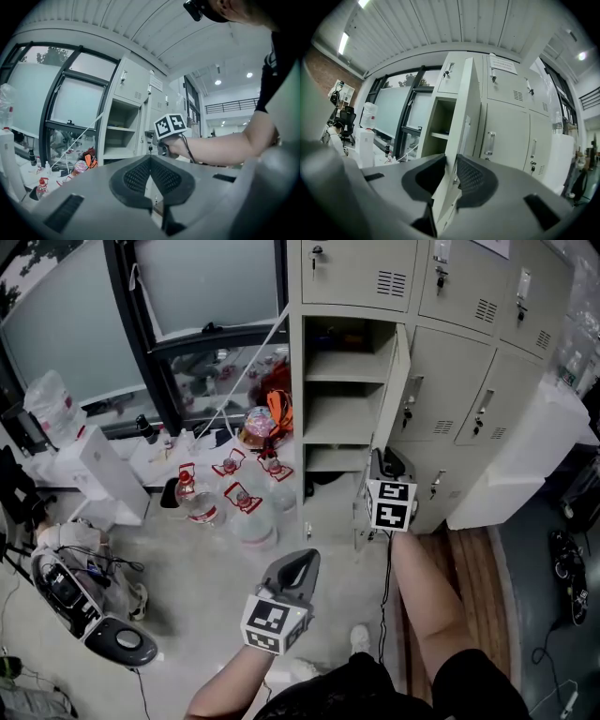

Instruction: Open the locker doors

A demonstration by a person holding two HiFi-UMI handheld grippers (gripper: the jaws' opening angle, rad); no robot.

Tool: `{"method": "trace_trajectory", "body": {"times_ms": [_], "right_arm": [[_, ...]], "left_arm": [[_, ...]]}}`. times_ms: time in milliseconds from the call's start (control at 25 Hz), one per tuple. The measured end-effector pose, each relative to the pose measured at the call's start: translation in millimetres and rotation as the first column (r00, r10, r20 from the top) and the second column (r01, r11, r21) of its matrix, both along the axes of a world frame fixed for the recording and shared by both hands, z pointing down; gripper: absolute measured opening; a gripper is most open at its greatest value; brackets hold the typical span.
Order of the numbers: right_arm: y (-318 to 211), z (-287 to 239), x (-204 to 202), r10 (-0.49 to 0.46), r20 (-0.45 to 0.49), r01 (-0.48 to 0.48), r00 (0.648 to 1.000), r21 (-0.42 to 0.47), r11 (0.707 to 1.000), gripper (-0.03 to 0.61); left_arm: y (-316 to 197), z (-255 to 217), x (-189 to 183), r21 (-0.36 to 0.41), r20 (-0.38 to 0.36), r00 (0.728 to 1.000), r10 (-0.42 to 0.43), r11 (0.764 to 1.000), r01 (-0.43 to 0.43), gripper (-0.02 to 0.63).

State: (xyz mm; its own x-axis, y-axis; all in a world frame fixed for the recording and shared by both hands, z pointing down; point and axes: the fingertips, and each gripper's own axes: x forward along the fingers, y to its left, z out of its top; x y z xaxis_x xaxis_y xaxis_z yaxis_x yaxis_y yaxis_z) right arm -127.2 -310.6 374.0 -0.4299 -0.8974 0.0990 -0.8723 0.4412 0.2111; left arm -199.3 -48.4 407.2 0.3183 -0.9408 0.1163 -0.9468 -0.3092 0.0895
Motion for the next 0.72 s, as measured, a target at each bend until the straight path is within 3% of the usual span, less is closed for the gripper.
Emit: {"method": "trace_trajectory", "body": {"times_ms": [320, 720], "right_arm": [[-1.4, 1.1, 32.4, -0.006, -0.014, 0.006, 1.0, -0.013, 1.0, 0.075], [-4.1, 1.5, 62.4, -0.118, -0.025, 0.117, 0.993, -0.025, 0.993, 0.061]], "left_arm": [[-2.7, -0.7, 31.1, 0.0, -0.008, 1.0, -0.01, 1.0, 0.01, 0.003], [-13.1, -0.3, 97.0, -0.001, -0.013, 0.999, -0.041, 0.999, 0.041, 0.003]]}}
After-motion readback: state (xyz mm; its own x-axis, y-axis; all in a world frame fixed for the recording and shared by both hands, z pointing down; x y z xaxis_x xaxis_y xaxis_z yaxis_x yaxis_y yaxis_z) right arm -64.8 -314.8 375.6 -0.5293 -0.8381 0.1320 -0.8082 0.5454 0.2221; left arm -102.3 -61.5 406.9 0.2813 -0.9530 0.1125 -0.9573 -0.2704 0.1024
